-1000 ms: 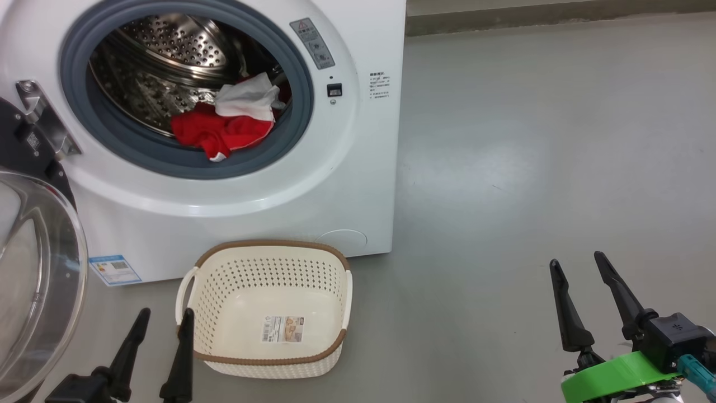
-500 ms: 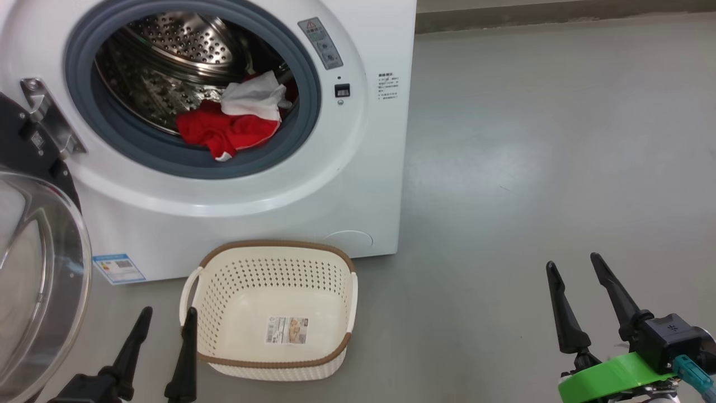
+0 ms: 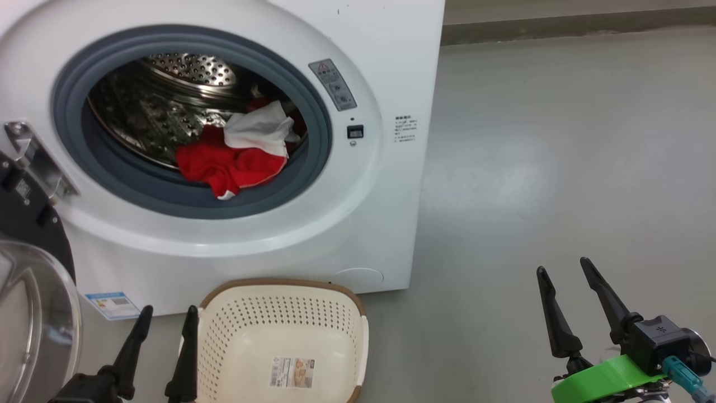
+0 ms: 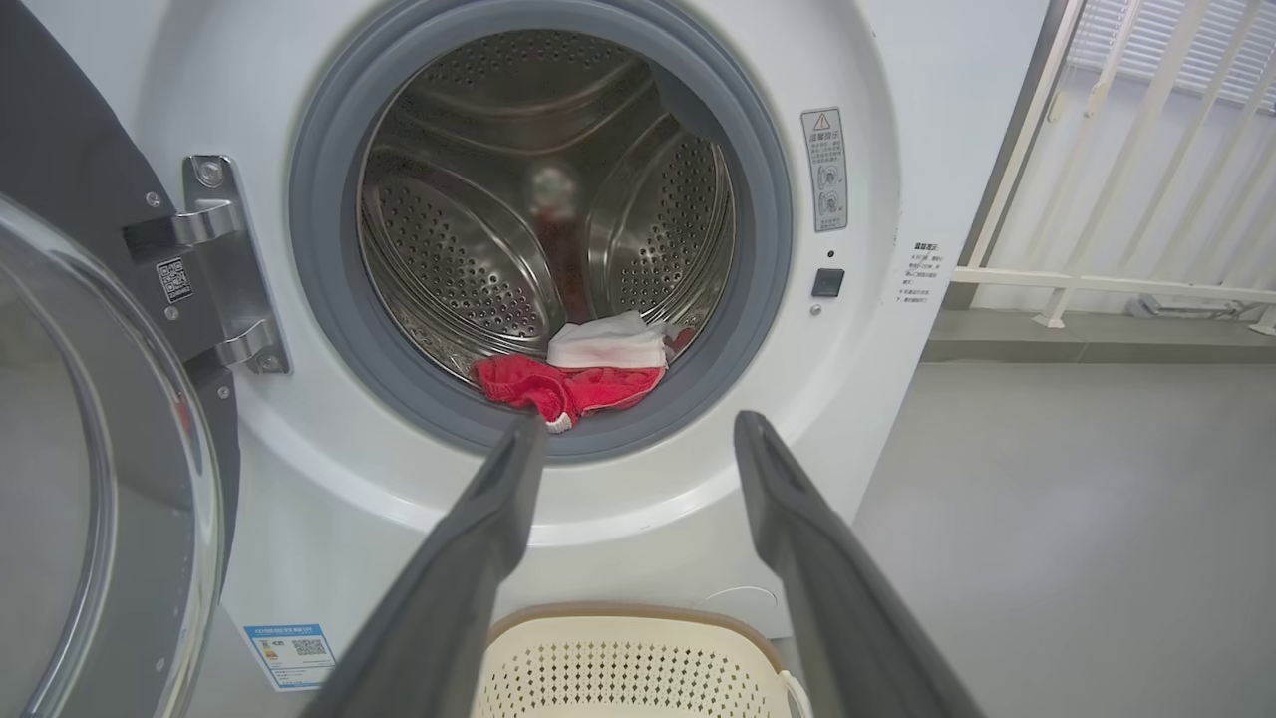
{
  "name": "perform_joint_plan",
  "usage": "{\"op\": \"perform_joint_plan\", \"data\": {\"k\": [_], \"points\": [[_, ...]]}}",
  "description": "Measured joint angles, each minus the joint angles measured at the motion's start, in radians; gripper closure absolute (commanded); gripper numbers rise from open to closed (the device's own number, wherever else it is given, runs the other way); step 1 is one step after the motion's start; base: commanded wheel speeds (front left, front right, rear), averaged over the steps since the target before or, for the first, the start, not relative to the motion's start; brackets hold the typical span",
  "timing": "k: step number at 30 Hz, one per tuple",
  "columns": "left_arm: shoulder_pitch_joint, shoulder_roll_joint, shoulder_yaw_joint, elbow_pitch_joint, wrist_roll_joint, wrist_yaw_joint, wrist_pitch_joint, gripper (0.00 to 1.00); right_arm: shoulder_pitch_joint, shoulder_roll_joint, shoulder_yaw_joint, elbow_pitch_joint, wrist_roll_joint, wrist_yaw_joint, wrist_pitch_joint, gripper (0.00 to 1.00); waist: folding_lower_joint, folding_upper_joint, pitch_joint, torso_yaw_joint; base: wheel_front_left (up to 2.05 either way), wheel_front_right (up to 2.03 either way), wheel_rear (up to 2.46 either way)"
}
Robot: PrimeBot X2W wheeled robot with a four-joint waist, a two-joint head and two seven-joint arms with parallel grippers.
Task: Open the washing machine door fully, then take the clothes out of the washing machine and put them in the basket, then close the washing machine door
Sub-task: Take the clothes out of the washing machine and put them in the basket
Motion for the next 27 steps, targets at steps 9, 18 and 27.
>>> {"op": "perform_joint_plan", "data": {"k": [9, 18, 27], "points": [[0.0, 0.0, -0.008, 0.009, 0.0, 0.001, 0.0, 0.0, 0.0, -0.001, -0.001, 0.004, 0.0, 0.0, 0.0, 0.0, 0.0, 0.0, -0.004, 0.009, 0.47, -0.47, 0.0], [0.0, -0.001, -0.014, 0.009, 0.007, 0.002, 0.0, 0.0, 0.0, -0.002, 0.001, 0.005, 0.0, 0.0, 0.0, 0.0, 0.0001, 0.0001, -0.005, 0.019, 0.0, 0.0, 0.0], [-0.007, -0.007, -0.015, 0.004, 0.015, 0.019, 0.0, 0.0, 0.0, -0.01, 0.002, 0.004, 0.0, 0.0, 0.0, 0.0, 0.0001, 0.0, 0.007, 0.028, 0.0, 0.0, 0.0]]}}
